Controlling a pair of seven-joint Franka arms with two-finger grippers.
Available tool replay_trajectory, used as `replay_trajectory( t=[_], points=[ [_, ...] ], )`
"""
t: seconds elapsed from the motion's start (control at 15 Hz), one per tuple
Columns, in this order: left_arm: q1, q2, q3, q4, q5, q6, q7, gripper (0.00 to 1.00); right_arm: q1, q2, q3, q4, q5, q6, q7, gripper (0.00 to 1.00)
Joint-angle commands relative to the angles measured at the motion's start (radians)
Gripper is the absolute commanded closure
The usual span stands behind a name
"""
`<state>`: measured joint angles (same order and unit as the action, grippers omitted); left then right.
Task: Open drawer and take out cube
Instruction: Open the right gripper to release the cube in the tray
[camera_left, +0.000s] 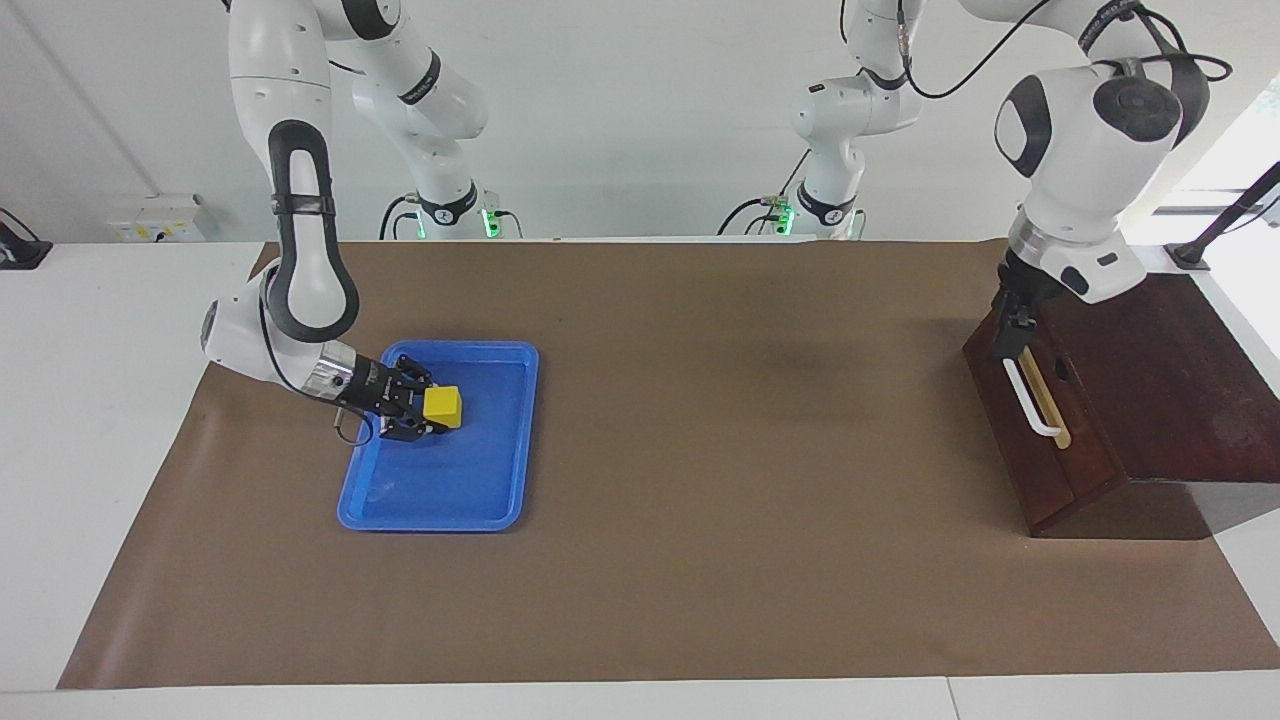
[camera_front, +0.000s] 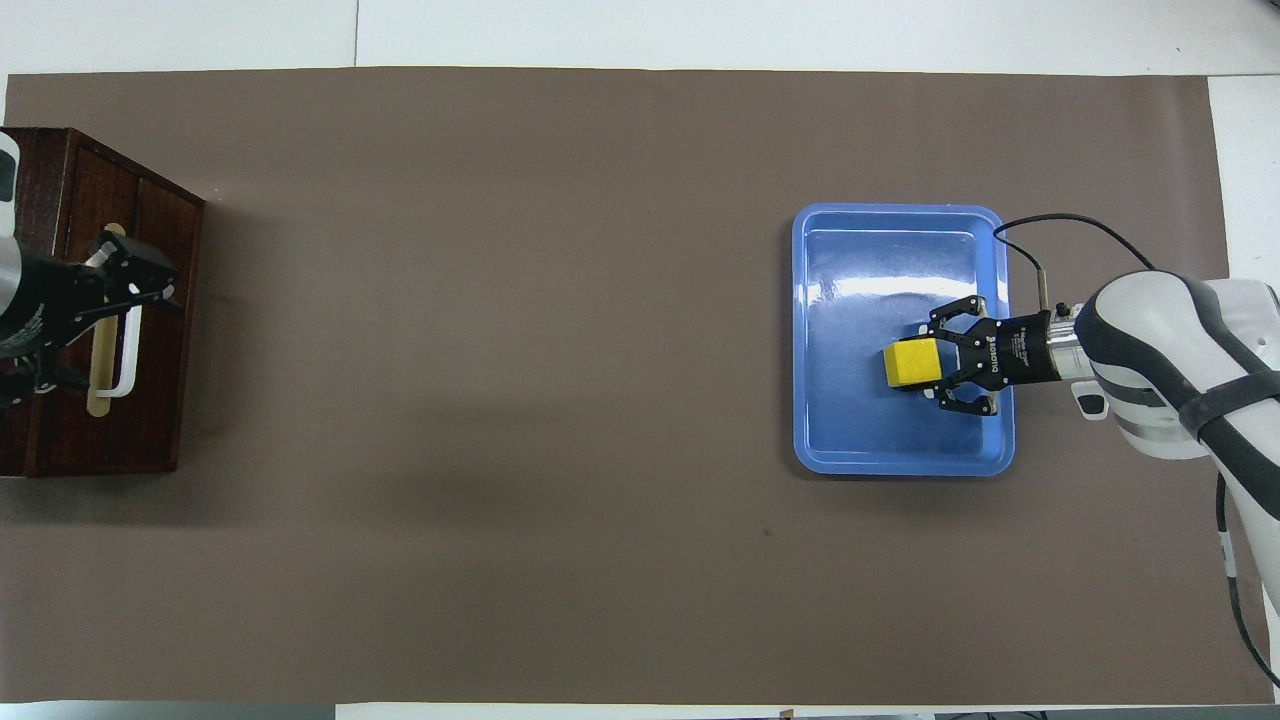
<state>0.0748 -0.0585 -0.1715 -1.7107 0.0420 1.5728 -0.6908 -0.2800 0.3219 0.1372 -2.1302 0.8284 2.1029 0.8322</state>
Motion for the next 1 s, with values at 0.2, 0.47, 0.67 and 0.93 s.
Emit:
replay_trajectory(
  t=[0.2, 0.47, 0.67, 0.93],
  points=[
    [-0.050, 0.040, 0.032, 0.054, -0.065, -0.079, 0.358, 0.00, -0.016, -0.024, 0.009, -0.007, 0.009, 0.012, 0.066, 0.00],
    [-0.040, 0.081, 0.010, 0.138, -0.065, -0.097, 0.494, 0.00, -0.001, -0.119, 0.007, 0.102, -0.017, -0.151, 0.235, 0.00],
    [-0.050, 0.075, 0.014, 0.135, -0.070, -0.099, 0.496, 0.00, 0.001, -0.208, 0.018, 0.172, -0.130, -0.248, 0.257, 0.00],
    [-0.053, 0.080, 0.015, 0.141, -0.071, -0.091, 0.501, 0.00, 0.002, -0.233, 0.031, 0.379, -0.331, -0.482, 0.179, 0.00]
  ],
)
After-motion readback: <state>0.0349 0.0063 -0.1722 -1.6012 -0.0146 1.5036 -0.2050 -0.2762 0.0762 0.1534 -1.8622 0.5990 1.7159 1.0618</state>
